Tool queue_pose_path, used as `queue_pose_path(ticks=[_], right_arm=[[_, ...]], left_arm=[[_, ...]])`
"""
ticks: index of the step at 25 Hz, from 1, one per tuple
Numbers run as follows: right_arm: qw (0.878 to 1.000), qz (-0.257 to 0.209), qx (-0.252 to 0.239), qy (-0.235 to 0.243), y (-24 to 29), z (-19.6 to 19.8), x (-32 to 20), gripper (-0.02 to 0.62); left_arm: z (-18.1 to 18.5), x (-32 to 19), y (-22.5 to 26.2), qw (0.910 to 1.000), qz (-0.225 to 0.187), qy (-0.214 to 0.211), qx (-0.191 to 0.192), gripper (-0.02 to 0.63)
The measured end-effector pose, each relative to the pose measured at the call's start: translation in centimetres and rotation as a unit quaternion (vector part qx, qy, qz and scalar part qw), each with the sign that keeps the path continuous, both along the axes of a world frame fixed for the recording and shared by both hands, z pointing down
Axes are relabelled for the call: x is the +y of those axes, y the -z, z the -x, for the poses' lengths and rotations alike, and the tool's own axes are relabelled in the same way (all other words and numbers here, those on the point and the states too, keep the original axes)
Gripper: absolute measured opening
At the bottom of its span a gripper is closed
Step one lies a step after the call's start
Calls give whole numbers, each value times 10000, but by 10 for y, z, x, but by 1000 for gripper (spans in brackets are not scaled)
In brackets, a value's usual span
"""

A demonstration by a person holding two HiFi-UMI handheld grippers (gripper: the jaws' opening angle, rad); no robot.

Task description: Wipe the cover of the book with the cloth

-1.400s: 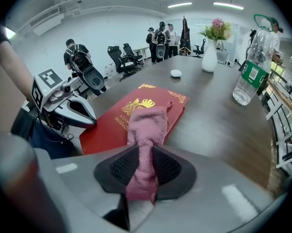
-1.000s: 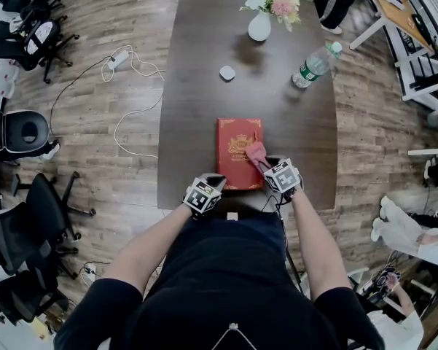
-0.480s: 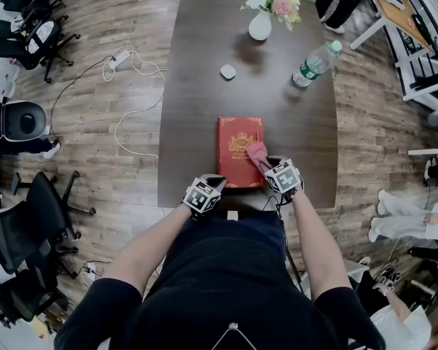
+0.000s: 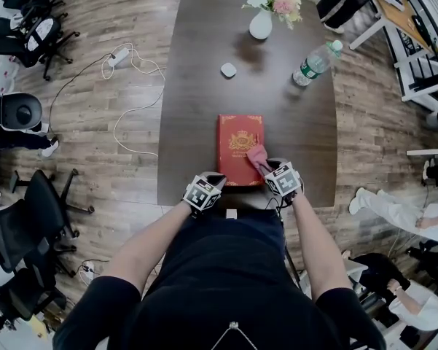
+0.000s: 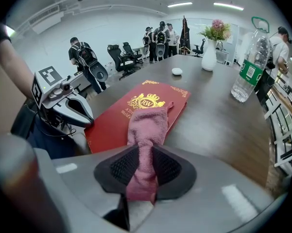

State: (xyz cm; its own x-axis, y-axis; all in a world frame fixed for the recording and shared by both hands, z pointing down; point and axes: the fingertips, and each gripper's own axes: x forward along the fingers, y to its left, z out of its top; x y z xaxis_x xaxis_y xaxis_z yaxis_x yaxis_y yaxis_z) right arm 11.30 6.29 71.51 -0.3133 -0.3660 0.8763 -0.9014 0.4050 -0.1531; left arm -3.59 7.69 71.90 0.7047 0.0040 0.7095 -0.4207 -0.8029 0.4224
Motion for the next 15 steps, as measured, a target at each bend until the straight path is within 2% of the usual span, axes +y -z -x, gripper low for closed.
queue_pose_path(ticks=[15], right_arm=[[9997, -57, -70, 231, 2, 9, -8, 95]], left_arm=[[0, -1, 2, 10000, 37, -22, 55, -5]])
